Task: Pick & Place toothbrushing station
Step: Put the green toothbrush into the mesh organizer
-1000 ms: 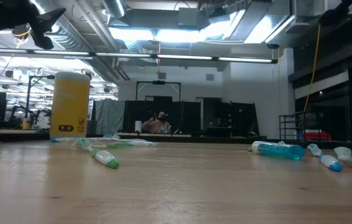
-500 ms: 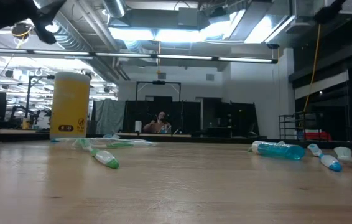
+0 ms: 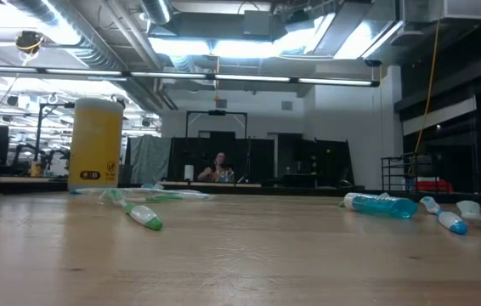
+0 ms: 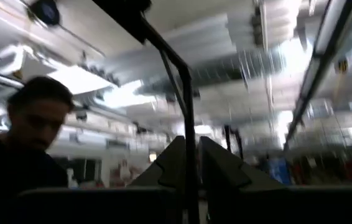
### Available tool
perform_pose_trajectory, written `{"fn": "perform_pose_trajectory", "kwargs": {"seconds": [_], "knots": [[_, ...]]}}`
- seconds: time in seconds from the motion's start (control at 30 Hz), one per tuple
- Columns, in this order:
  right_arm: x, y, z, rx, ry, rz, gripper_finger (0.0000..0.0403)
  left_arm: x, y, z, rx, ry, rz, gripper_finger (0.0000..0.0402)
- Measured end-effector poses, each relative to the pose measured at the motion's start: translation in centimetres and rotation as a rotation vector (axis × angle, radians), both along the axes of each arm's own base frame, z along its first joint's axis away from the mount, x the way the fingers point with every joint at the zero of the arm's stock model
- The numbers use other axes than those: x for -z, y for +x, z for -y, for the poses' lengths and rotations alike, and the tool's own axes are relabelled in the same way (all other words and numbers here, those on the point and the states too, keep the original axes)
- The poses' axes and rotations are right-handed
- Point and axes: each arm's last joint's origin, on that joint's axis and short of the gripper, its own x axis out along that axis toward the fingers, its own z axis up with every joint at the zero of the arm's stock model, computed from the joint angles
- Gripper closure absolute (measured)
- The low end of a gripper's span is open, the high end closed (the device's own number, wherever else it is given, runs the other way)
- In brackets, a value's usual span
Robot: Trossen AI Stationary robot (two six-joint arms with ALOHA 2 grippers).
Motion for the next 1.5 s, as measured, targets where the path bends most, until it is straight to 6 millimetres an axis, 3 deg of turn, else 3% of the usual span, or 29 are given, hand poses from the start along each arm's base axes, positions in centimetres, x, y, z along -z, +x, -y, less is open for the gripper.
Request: {"fn": "perform_pose_trajectory", "kwargs": {"seconds": [0.1, 0.2, 0.33, 0.47, 0.7, 0.87, 1.17, 1.3, 1.5], "knots": [[-3.4, -0.1, 0.4, 0.122, 0.033, -0.298, 0.0353, -5.0, 1.9, -0.2, -0.076, 0.069, -0.158, 0.0249], [-4.6, -1.0, 1.1, 0.337, 0.115, -0.691, 0.0353, -9.0, 4.3, -0.9, -0.263, 0.078, -0.461, 0.0259], [-3.3, -0.5, 1.7, 0.57, 0.252, -1.157, 0.0353, -11.6, 7.3, -2.3, -0.599, 0.003, -0.904, 0.0271], [-0.9, 1.5, 1.6, 0.708, 0.398, -1.379, 0.0353, -12.4, 10.1, -3.2, -0.785, -0.081, -1.121, 0.0281], [6.0, 5.1, 0.5, 0.916, 0.617, -1.545, 0.0353, -10.4, 10.6, -3.8, -1.034, -0.339, -1.292, 0.0287], [12.1, 6.9, -0.3, 1.068, 0.818, -1.462, 0.0353, -9.8, 9.8, -3.4, -1.046, -0.368, -1.297, 0.0277], [23.0, 9.6, 0.1, 1.02, 1.102, -1.415, 0.0333, -10.8, 7.0, -3.2, -1.049, -0.345, -1.254, 0.0228], [25.4, 9.8, 1.0, 0.992, 1.215, -1.435, 0.0293, -11.3, 5.6, -3.0, -1.038, -0.349, -1.223, 0.0204], [26.4, 9.7, 3.1, 1.052, 1.266, -1.5, 0.0239, -11.6, 4.5, -2.9, -1.026, -0.306, -1.224, 0.0186]]}}
